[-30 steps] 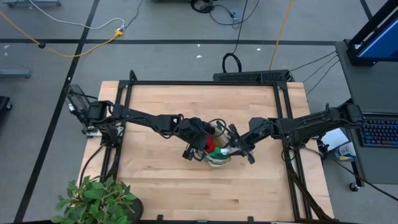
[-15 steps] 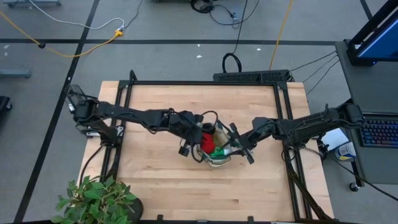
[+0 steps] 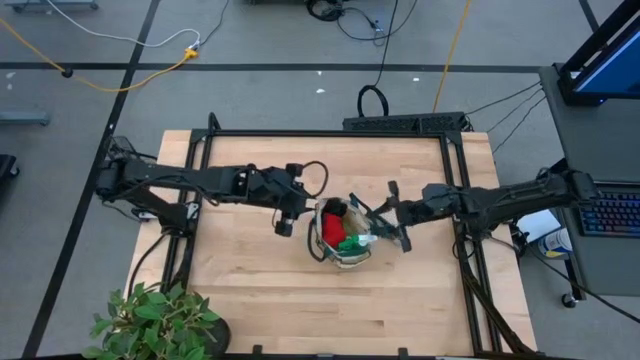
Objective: Pick & Place Garden tools in Gardening bag
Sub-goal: Put the dark green shear scissors into the light brown gardening bag
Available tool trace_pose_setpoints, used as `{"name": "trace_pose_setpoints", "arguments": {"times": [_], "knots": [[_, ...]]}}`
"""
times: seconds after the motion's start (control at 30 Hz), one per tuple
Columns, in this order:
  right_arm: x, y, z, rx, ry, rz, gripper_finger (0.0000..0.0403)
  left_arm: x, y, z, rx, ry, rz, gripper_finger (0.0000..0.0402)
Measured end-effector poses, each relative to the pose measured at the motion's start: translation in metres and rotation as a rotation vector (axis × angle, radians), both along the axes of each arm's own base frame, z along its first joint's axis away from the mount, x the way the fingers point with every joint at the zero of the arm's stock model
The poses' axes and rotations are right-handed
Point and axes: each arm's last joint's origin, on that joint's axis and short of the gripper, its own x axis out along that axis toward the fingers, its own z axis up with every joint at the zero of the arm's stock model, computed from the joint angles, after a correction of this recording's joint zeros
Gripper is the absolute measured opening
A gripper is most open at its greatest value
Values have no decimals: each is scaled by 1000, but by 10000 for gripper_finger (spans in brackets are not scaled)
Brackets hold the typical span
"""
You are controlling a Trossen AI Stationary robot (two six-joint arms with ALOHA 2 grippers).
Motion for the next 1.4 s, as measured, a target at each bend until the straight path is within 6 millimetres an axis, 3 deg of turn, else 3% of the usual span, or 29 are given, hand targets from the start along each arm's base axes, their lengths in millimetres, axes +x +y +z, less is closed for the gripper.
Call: {"name": "trace_pose_setpoints", "arguments": {"times": [0.37,0.57,0.8,1.07,1.4], "knots": [[-22,-11,-34,319,403,-469,155,-15,1,1,-15,82,72,127],[-28,-16,-75,544,519,-609,155,-15,2,1,-34,76,114,127],[-37,-18,-115,662,518,-642,155,-15,2,1,-38,75,119,127],[-42,-18,-124,651,508,-631,155,-15,2,1,-30,75,113,127],[-33,-18,-135,610,516,-650,155,-15,2,1,-20,75,105,127]]}}
